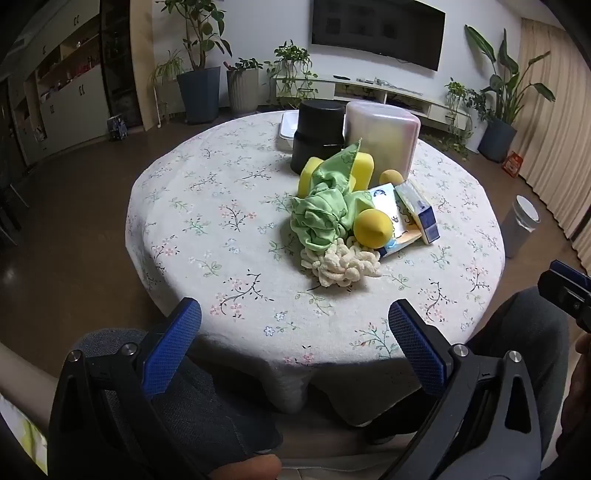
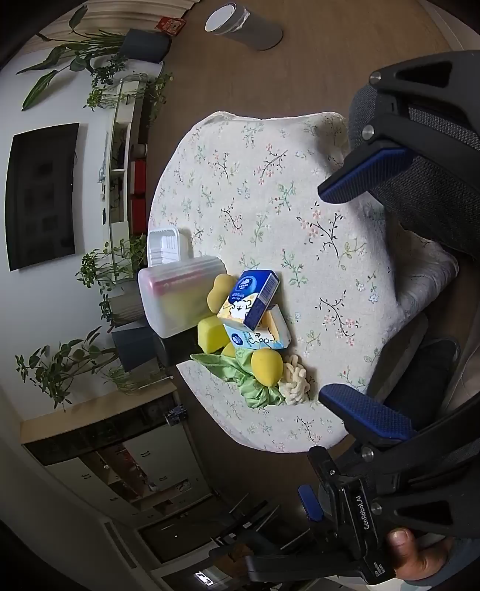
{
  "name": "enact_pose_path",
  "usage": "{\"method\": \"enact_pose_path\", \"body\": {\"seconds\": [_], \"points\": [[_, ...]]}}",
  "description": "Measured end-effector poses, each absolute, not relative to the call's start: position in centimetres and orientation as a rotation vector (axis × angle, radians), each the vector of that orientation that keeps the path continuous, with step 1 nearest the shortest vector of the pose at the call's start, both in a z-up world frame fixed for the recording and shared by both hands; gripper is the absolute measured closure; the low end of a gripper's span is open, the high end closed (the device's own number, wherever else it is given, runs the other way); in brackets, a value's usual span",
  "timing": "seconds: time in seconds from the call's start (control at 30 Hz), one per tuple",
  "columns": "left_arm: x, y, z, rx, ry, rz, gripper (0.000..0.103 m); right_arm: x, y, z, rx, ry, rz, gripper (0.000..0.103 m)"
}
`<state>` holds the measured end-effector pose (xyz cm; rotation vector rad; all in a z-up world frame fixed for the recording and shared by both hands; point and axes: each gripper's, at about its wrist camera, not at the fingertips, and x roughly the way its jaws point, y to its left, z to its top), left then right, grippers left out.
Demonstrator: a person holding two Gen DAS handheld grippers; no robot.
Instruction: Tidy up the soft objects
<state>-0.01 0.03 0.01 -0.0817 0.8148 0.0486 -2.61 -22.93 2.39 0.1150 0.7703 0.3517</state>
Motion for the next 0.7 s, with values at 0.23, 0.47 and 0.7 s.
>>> {"method": "enact_pose_path", "body": {"seconds": [0.23,0.47,0.7], "points": [[-0.1,1.3,0.1,-0.094,0.811,0.057,0.000,-2.7,-22.9,2.4,0.108,0.769,0.349,0.002],[-0.5,-0.2,-0.2,-0.066,0.817,0.053,0.000,-2.7,-22.8,2.3,0.107,0.769,0.349,0.002],[-0.2,-0.4,-0.4,-0.065,0.819,0.052,0.000,-2.7,-22.7,2.2,0.106,0.770,0.348,0.002]]}}
